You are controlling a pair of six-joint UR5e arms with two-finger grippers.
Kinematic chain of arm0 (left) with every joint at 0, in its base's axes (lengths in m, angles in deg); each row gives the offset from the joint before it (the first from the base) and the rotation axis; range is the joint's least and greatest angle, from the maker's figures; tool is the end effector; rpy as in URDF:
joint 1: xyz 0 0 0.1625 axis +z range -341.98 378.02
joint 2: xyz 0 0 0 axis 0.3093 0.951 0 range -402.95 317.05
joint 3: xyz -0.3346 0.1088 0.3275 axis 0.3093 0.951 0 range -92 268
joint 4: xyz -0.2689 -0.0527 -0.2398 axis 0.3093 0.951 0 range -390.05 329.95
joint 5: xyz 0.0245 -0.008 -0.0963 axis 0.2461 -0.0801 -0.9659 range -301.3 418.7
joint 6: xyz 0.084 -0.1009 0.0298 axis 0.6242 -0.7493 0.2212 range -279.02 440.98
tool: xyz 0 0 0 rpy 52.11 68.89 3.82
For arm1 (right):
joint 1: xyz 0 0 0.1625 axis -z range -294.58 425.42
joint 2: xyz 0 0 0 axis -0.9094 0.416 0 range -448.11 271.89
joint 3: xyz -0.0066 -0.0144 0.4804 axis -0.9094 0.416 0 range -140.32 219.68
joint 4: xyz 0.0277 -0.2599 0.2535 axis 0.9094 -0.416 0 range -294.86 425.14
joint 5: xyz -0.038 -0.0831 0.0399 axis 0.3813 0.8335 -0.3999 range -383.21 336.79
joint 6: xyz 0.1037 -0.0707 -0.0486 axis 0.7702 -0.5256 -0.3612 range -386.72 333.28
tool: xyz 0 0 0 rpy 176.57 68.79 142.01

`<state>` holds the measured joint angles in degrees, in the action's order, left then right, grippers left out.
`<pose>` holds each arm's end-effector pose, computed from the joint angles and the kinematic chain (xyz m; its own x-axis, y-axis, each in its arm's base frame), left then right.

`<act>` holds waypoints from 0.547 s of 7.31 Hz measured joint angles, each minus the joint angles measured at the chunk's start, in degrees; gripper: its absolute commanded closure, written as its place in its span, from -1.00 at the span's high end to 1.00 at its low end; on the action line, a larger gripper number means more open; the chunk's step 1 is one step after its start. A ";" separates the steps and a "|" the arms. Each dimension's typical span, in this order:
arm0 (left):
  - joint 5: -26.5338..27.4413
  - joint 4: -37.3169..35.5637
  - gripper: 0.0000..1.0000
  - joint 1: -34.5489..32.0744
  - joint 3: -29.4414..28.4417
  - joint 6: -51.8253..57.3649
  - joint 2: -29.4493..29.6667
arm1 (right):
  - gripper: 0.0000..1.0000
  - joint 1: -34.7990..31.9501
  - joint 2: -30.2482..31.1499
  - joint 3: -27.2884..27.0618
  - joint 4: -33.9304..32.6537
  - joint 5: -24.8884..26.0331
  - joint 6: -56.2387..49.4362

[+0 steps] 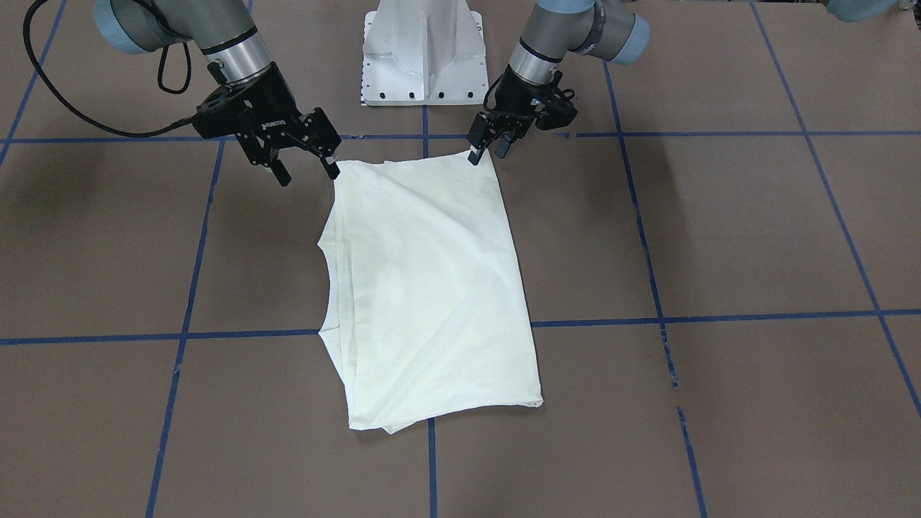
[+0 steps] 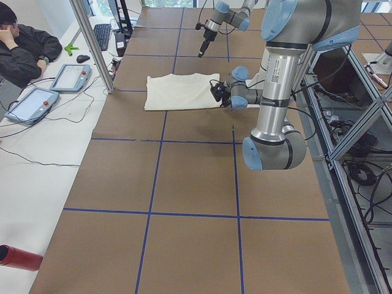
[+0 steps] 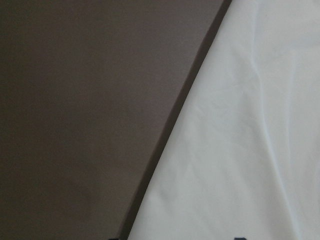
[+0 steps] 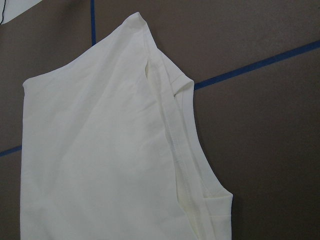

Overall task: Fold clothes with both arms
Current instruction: 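Lower the left gripper beside the shirt's corner nearest it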

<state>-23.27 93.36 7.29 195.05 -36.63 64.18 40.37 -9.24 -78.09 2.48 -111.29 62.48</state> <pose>0.5446 -0.2580 0.3901 0.1877 -0.5026 -0.8439 0.4493 0.8079 -0.3813 -0.4126 -0.3449 0.3844 0.3712 0.1581 0.9150 -0.4458 0.8947 0.0262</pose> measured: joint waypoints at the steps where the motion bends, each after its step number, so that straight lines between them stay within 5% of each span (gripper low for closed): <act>1: 0.04 -0.01 0.63 0.35 -0.70 -0.07 0.34 | 1.00 0.00 0.00 0.00 0.00 0.01 0.00; 4: 0.04 -0.01 0.64 1.21 -1.34 -0.10 0.61 | 1.00 0.00 0.05 0.00 0.00 0.01 0.35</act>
<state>-23.23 93.35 8.50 193.70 -36.73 64.79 40.37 -9.19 -78.09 2.48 -111.27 62.83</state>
